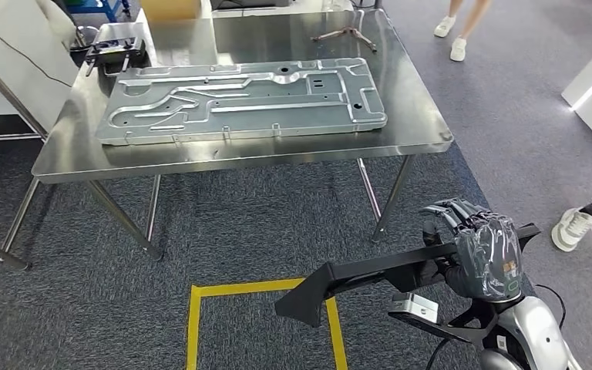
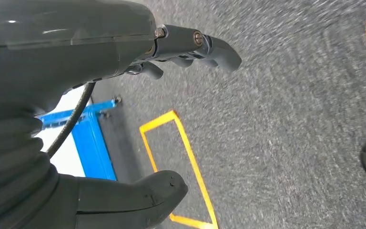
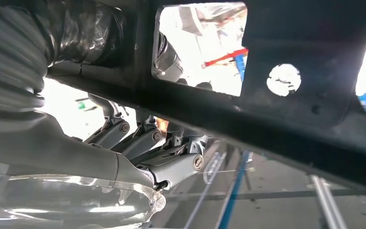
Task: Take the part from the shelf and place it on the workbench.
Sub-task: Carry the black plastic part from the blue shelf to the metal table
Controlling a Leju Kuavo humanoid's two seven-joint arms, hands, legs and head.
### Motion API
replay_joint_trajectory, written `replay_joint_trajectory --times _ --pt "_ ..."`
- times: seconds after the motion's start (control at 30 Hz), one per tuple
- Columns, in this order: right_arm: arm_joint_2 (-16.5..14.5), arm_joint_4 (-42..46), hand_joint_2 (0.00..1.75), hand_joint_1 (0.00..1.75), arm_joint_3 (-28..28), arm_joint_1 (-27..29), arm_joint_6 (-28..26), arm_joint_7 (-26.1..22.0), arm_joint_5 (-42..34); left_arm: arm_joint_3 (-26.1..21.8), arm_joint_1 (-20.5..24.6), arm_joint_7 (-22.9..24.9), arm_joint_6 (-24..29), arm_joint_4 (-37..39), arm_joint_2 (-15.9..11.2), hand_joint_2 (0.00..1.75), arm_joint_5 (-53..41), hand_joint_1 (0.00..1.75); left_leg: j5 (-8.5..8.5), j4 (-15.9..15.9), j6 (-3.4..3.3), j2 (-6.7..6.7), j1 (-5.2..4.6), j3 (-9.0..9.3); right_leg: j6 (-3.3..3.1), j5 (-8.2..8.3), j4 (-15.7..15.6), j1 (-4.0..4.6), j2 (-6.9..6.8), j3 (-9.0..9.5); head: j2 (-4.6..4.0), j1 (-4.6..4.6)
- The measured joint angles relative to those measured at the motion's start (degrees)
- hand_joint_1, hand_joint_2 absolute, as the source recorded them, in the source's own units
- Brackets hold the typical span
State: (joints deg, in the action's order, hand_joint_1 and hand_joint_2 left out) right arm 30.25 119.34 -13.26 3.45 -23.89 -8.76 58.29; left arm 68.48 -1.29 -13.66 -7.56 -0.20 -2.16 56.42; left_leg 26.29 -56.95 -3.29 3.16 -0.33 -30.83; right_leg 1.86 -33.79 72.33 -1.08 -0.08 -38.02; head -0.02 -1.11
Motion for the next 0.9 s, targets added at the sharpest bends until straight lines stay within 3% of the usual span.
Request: replay_joint_trajectory --times 0.03,0.1,0.17,0.23,0.3,0.37,0.43,0.47,0.5,0.57,0.63,0.67,0.77,0.9 --pt "0.0 0.0 1.75 1.75 0.1 0.0 0.1 0.0 -0.1 0.0 0.0 0.0 0.0 0.0 0.0 1.75 -0.1 0.0 0.17 -0.2 0.17 0.84 0.04 0.12 0.05 2.45 -3.3 -0.16 0.36 1.29 0.01 0.0" --pt "0.0 0.0 1.75 1.75 0.3 0.0 0.1 0.0 -0.1 0.0 0.0 0.0 0.1 0.0 0.0 1.75 -0.2 0.0 0.72 -0.9 0.71 2.37 0.04 0.02 -0.02 5.75 -10.4 -0.59 2.69 4.36 0.01 0.01" --pt "0.0 0.0 1.75 1.75 0.4 0.0 0.2 0.0 -0.1 0.0 0.1 0.0 0.2 0.0 0.0 1.75 -0.2 0.0 1.02 -1.5 1.38 3.68 0.09 -0.66 -0.32 6.04 -13.4 -0.64 4.24 5.57 0.02 0.01" --pt "0.0 0.1 1.75 1.75 0.4 0.0 0.2 0.0 -0.2 0.0 -0.1 0.0 0.2 0.0 0.0 1.75 -0.2 0.0 1.07 -1.6 2.02 4.66 0.23 -1.13 -0.89 5.9 -13.7 -0.59 3.2 5.69 0.02 0.01" --pt "0.1 0.2 1.75 1.75 0.4 -0.1 0.2 -0.1 -0.2 0.0 -0.2 0.0 0.2 0.0 0.0 1.75 -0.2 0.0 2.2 -3.3 2.61 2.52 0.13 -1.85 -1.7 5.83 -14.1 -0.8 1.76 6.18 0.02 0.05" --pt "0.1 0.3 1.75 1.75 0.5 0.0 0.2 -0.1 -0.2 0.0 0.0 0.0 0.2 0.0 0.0 1.75 -0.2 0.0 5.16 -9.2 3.16 -1.16 0.17 -4.76 -2.32 5.6 -14.4 -0.8 0.17 6.64 0.02 0.09" --pt "0.1 0.4 1.75 1.75 0.5 0.0 0.3 0.0 -0.2 0.0 0.2 0.0 0.3 0.0 0.0 1.75 -0.2 0.0 7.69 -16.3 3.64 -2.52 0.58 -8.86 -2.41 5.25 -14.4 -0.68 -1.15 6.87 0.02 0.09" --pt "0.1 0.4 1.75 1.75 0.5 0.0 0.3 0.0 -0.2 0.0 0.2 0.0 0.4 0.0 0.0 1.75 -0.3 0.0 7.57 -17.9 3.81 -2.7 0.78 -9.97 -2.33 5.05 -14.3 -0.68 -1.68 7.04 0.02 0.1" --pt "0.1 0.4 1.75 1.75 0.5 0.0 0.3 0.1 -0.2 0.0 0.1 0.1 0.4 0.0 0.0 1.75 -0.4 0.0 6.3 -17.2 3.91 -2.81 0.93 -9.91 -2.2 4.85 -14.3 -0.69 -2.05 7.28 0.01 0.1" --pt "0.1 0.4 1.75 1.75 0.6 -0.2 0.5 0.4 -0.2 0.0 -0.1 0.1 0.4 0.0 0.0 1.75 -0.5 0.0 1.86 -10.2 3.74 -3.12 1.09 -6.84 -1.89 4.39 -14.3 -0.74 -2.68 7.96 0.01 0.1" --pt "0.2 0.4 1.75 1.75 0.8 -0.7 1.3 0.8 -0.5 0.0 -0.2 0.3 0.1 0.0 0.0 1.75 -0.7 0.0 -0.61 -3.8 3.35 -3.59 0.88 -3.76 -1.43 3.95 -14.2 -0.5 -2.95 8.38 0.01 0.1" --pt "0.2 0.3 1.75 1.75 1.0 -1.1 1.9 1.1 -0.6 0.0 -0.2 0.3 -0.2 0.0 -0.1 1.75 -0.8 0.0 -0.82 -2.4 3.33 -3.75 0.8 -3.12 -1.33 3.8 -14.1 -0.36 -2.98 8.41 0.01 0.09" --pt "0.9 0.0 1.75 1.75 1.6 -3.2 4.3 1.9 -1.2 0.0 -0.3 0.5 -1.2 0.0 -0.1 1.75 -1.1 0.0 -0.7 -2.1 3.39 -3.72 0.64 -2.99 -1.21 3.78 -14.3 -0.38 -2.94 8.46 0.01 0.09" --pt "2.7 -1.9 1.75 1.75 2.4 -9.0 9.7 2.8 -3.2 -0.2 -0.2 0.4 -2.0 0.0 -0.3 1.75 -1.4 0.0 -0.56 -2.1 2.81 -3.74 0.45 -2.97 -0.64 4.08 -14.9 -0.56 -2.89 8.73 0.01 0.08"
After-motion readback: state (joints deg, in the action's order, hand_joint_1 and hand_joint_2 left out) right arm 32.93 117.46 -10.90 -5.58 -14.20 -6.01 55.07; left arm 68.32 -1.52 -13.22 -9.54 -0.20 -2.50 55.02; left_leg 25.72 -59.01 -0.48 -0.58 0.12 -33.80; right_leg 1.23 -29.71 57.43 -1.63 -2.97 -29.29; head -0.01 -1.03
